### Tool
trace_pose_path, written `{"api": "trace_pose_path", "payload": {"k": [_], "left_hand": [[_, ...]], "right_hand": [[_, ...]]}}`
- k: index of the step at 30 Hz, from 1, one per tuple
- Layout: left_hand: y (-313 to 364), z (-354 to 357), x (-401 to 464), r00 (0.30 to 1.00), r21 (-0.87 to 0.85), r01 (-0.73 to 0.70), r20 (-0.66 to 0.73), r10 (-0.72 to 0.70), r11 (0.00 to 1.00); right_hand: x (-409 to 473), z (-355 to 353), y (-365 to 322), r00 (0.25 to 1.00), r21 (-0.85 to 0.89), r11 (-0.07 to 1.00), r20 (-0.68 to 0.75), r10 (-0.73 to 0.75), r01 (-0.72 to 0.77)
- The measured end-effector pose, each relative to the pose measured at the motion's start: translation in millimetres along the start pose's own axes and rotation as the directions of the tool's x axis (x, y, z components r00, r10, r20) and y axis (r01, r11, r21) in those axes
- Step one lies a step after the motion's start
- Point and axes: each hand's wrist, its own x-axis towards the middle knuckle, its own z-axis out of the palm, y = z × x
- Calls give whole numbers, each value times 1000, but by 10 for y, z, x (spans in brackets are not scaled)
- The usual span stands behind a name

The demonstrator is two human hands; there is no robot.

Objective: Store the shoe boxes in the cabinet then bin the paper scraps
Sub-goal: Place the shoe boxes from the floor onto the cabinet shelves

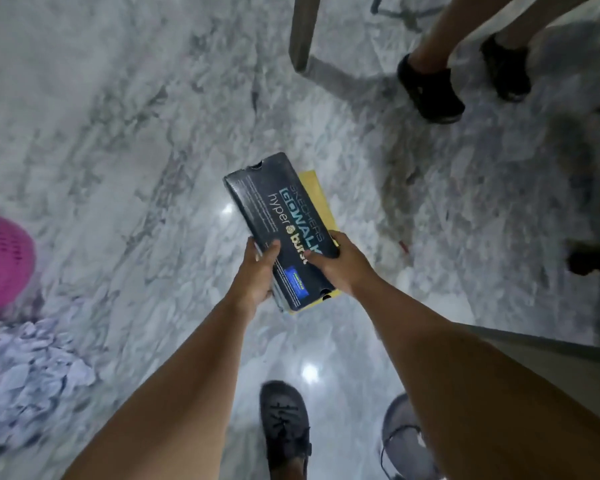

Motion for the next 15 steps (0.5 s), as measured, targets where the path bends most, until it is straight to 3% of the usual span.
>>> {"api": "trace_pose_path", "payload": {"k": [7,15], "left_hand": [[-431,-90,-535,990,-185,-137,0,140,973],[-1870,-929,-2359,975,-397,-120,-218,34,910]], "right_hand": [[-565,287,333,998,153,987,-49,-47,54],[-2494,1146,734,964,-111,972,195,-181,205]]}}
